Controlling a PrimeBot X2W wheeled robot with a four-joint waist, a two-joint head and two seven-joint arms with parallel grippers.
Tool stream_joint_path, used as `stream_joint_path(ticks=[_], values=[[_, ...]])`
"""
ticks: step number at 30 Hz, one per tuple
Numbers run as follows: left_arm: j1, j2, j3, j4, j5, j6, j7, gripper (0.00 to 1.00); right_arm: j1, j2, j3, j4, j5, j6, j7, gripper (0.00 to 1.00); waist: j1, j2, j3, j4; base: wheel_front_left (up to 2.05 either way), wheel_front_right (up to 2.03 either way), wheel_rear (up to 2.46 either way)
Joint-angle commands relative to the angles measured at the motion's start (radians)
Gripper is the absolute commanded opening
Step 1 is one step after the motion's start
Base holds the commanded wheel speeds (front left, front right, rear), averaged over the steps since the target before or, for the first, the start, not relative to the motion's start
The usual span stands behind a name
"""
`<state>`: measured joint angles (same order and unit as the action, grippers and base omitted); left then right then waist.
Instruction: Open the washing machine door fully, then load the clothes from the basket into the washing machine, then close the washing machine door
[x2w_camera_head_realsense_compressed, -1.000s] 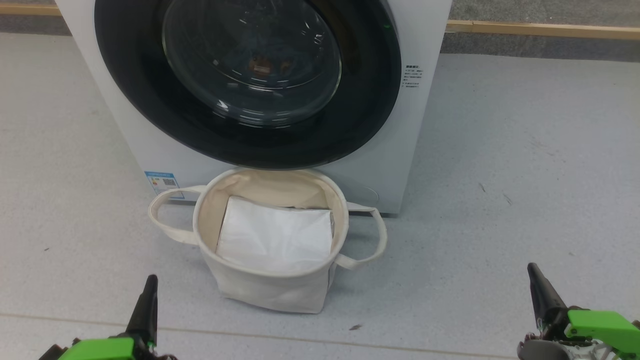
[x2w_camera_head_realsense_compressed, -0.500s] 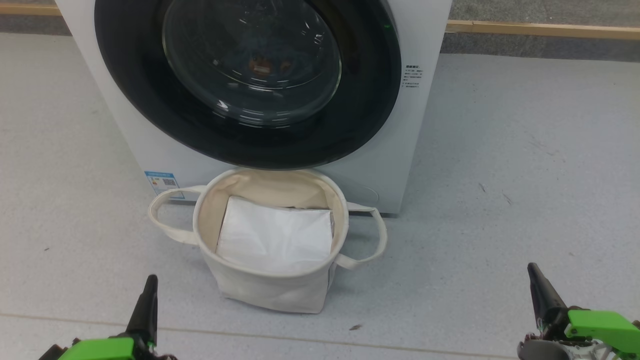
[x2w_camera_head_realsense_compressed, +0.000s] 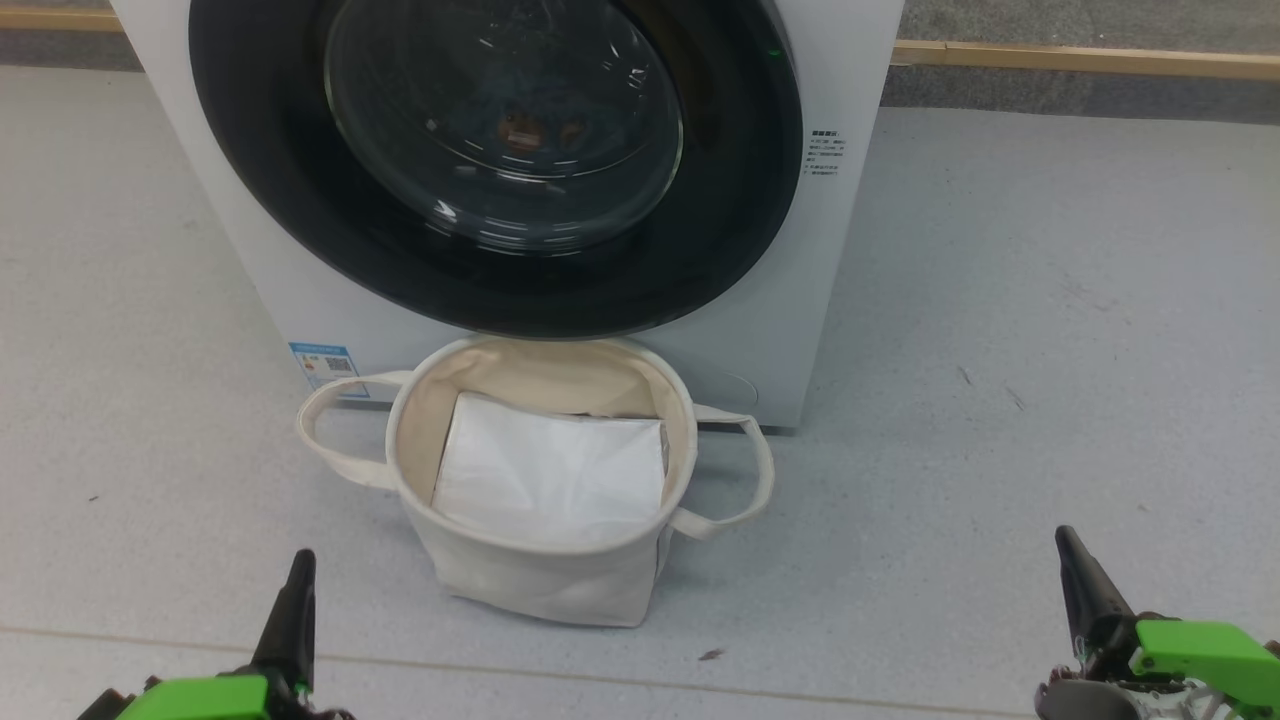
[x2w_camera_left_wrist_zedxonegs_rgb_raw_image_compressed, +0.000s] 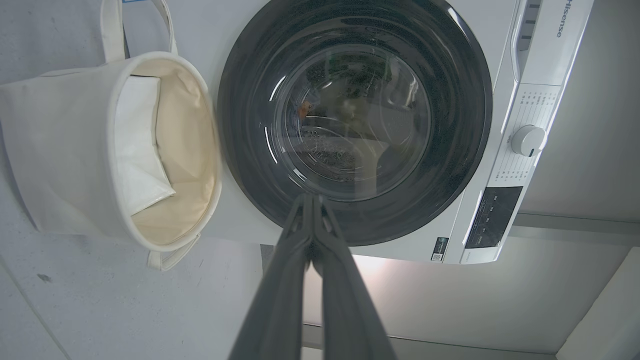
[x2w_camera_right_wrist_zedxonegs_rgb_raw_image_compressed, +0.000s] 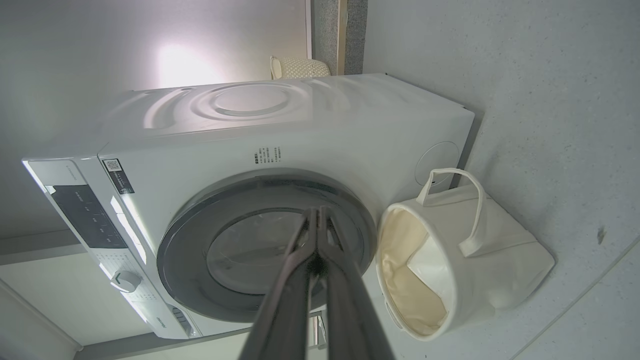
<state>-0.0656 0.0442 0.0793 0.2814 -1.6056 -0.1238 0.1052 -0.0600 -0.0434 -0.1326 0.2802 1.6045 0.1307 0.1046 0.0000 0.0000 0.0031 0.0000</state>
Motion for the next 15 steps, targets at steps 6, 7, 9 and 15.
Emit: stream_joint_path(ticks=[6, 7, 9, 15], values=[[-0.042, 0.006, 0.034, -0.036, -0.003, -0.007, 0.008, 0.00, -0.048, -0.008, 0.019, -0.035, 0.004, 0.000, 0.009, 0.00, 0.0000, 0.0000, 0.000, 0.000, 0.00, 0.00, 0.00], [-0.042, 0.006, 0.034, -0.036, -0.003, -0.007, 0.008, 0.00, -0.048, -0.008, 0.019, -0.035, 0.004, 0.000, 0.009, 0.00, 0.0000, 0.0000, 0.000, 0.000, 0.00, 0.00, 0.00], [-0.042, 0.006, 0.034, -0.036, -0.003, -0.007, 0.008, 0.00, -0.048, -0.008, 0.019, -0.035, 0.004, 0.000, 0.009, 0.00, 0.0000, 0.0000, 0.000, 0.000, 0.00, 0.00, 0.00], [-0.042, 0.006, 0.034, -0.036, -0.003, -0.007, 0.008, 0.00, -0.048, -0.007, 0.019, -0.035, 0.004, 0.000, 0.009, 0.00, 0.0000, 0.0000, 0.000, 0.000, 0.00, 0.00, 0.00]])
